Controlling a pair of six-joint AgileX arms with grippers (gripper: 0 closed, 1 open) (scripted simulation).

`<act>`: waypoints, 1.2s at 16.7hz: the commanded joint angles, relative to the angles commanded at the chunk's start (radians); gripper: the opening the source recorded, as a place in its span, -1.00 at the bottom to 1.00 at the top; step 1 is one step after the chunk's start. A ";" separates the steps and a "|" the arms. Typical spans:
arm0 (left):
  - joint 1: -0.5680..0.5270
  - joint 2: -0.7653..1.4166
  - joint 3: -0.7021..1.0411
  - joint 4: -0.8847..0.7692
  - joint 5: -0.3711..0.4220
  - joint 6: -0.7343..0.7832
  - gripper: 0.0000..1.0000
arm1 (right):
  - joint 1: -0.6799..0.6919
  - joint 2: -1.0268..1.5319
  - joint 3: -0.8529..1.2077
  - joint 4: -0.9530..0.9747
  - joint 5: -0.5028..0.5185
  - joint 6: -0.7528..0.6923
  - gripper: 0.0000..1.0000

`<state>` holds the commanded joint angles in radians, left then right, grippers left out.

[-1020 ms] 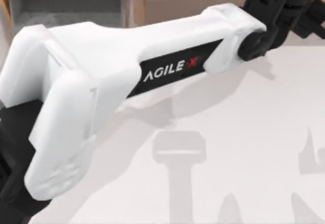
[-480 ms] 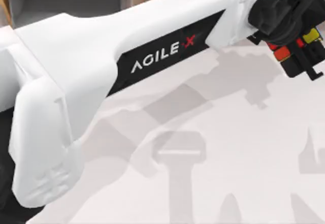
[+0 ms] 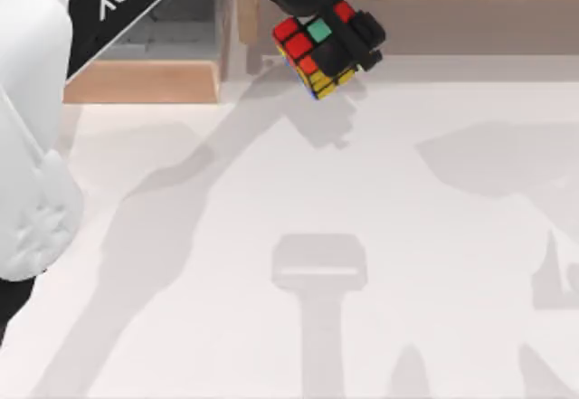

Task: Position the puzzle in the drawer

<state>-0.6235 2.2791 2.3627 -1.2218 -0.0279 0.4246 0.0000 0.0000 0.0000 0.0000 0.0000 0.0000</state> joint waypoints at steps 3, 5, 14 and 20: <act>0.180 0.020 0.086 -0.178 0.016 -0.004 -1.00 | 0.000 0.000 0.000 0.000 0.000 0.000 1.00; 0.312 0.048 0.147 -0.273 0.021 -0.011 -1.00 | 0.000 0.000 0.000 0.000 0.000 0.000 1.00; 0.845 0.254 0.458 -0.470 0.020 -0.053 -1.00 | 0.000 0.000 0.000 0.000 0.000 0.000 1.00; 0.952 0.475 0.536 -0.476 0.046 -0.062 -1.00 | 0.000 0.000 0.000 0.000 0.000 0.000 1.00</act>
<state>0.3289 2.7540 2.8984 -1.6983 0.0184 0.3626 0.0000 0.0000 0.0000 0.0000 0.0000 0.0000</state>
